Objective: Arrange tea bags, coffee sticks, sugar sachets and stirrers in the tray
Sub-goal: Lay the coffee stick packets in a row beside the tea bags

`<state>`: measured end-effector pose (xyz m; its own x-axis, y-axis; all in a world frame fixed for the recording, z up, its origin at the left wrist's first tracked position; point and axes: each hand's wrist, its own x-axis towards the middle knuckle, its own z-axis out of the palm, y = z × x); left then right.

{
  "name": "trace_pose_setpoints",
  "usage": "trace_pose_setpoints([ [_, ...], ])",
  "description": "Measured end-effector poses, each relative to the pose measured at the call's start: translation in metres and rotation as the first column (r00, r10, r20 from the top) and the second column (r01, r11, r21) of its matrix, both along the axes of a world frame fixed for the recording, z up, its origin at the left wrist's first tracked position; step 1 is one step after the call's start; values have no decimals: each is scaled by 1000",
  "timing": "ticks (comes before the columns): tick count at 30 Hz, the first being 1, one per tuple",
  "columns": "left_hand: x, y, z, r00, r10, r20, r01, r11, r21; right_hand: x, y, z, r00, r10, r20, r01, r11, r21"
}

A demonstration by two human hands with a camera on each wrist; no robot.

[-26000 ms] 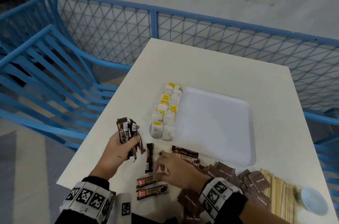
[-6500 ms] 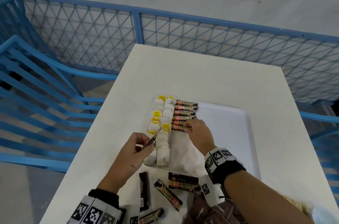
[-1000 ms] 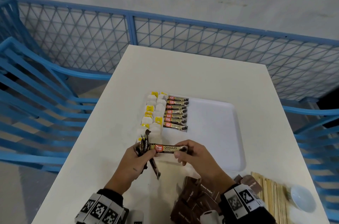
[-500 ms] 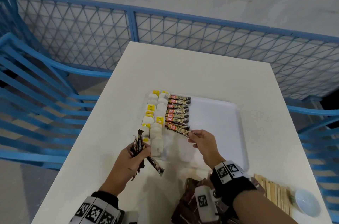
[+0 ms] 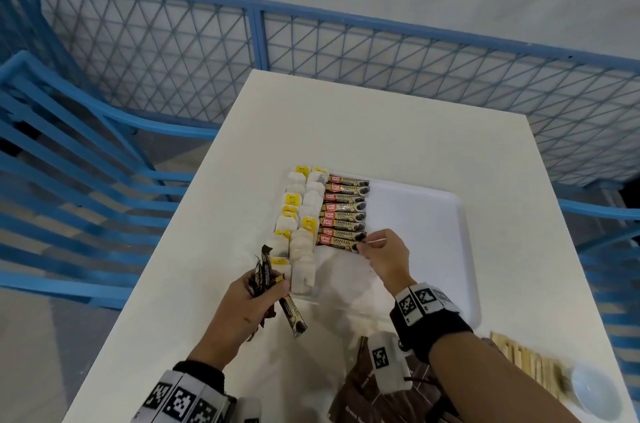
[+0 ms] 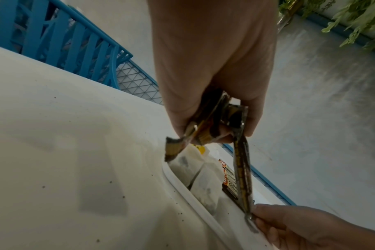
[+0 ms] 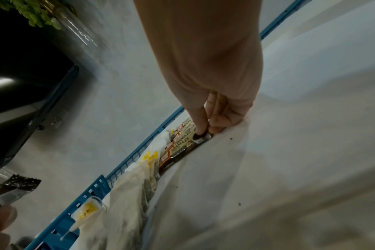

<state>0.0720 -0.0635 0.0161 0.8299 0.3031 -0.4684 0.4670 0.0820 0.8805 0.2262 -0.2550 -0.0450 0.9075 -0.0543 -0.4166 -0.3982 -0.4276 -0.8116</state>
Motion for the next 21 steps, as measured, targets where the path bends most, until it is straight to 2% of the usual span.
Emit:
trace_pose_setpoints([
  [6, 6, -2, 2, 999, 35, 26, -34, 999, -43, -5, 1, 7, 998, 21, 67, -19, 999, -28],
  [9, 9, -4, 3, 995, 70, 66, -66, 996, -63, -19, 6, 21, 973, 133, 187, -114, 987, -109],
  [11, 11, -6, 5, 991, 96, 89, -89, 992, -86, -33, 12, 34, 949, 266, 166, -254, 963, -94],
  [14, 11, -10, 11, 985, 125, 121, -106, 983, -147, -54, 20, 58, 857, 512, -47, -501, 853, 148],
  [17, 10, -10, 9, 978, 148, 148, -124, 979, -162, -68, 21, 71, 744, 644, -176, -546, 738, 396],
  [19, 9, -10, 10, 977, 153, 149, -128, 978, -167, -72, 20, 71, 736, 656, -167, -516, 703, 490],
  [21, 8, -10, 11, 978, 151, 144, -127, 978, -165, -73, 19, 66, 783, 602, -154, -442, 714, 544],
])
